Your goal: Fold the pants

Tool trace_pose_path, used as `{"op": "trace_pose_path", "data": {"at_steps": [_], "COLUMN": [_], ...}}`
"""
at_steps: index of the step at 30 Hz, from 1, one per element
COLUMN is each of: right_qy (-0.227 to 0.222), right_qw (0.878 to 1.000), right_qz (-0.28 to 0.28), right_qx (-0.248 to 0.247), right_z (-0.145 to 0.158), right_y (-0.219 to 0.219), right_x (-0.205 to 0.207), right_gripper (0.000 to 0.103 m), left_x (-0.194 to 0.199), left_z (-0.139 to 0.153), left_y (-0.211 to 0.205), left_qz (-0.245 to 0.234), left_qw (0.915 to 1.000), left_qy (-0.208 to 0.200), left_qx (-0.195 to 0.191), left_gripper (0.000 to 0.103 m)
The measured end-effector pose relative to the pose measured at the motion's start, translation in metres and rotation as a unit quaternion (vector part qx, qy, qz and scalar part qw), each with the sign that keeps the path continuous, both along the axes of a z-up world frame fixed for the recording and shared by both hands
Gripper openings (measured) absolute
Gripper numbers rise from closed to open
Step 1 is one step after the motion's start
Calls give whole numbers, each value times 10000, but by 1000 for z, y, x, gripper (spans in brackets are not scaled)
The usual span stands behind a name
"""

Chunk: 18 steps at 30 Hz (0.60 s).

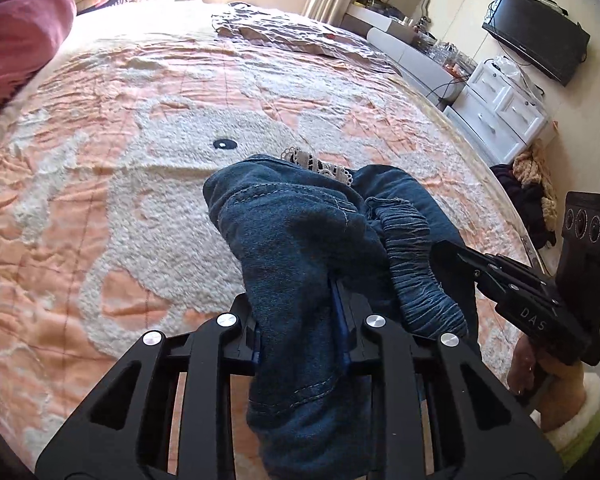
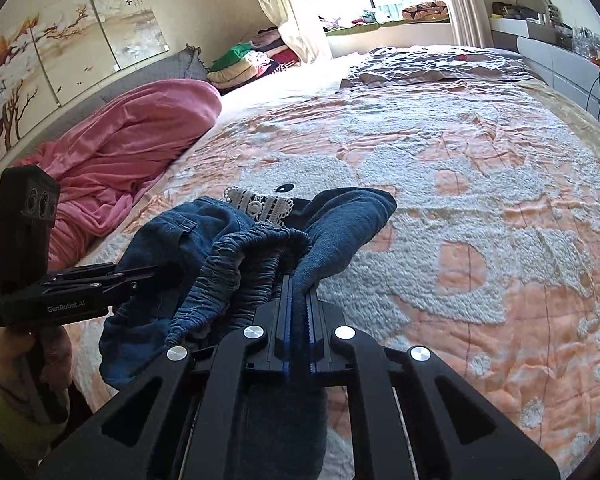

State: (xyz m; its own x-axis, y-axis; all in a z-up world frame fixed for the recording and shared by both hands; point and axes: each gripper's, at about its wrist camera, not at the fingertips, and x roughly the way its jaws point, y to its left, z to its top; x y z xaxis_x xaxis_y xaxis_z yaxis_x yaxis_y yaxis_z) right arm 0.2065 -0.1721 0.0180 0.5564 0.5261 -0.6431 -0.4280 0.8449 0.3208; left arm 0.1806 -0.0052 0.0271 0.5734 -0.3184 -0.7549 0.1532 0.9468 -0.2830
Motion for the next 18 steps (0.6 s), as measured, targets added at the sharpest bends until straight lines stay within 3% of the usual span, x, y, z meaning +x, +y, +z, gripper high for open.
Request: {"op": "trace_pose_path", "data": {"at_steps": [5, 10, 18], "right_qy": [87, 446, 957], "right_qw": [10000, 9987, 9942], "right_qz": [-26, -118, -399], "right_qx": [-5, -200, -272], "right_z": [-7, -34, -66], "right_y": [20, 31, 18], "right_x": [34, 59, 69], "right_gripper": [5, 5, 10], "left_x": [25, 42, 42], "left_z": [-6, -33, -55], "left_y": [14, 25, 31], "left_qz": [143, 189, 235], "left_qw": [9995, 9991, 9984], "left_qy": [-82, 170, 250], "left_qx": [263, 339, 450], "left_gripper": [18, 19, 36]}}
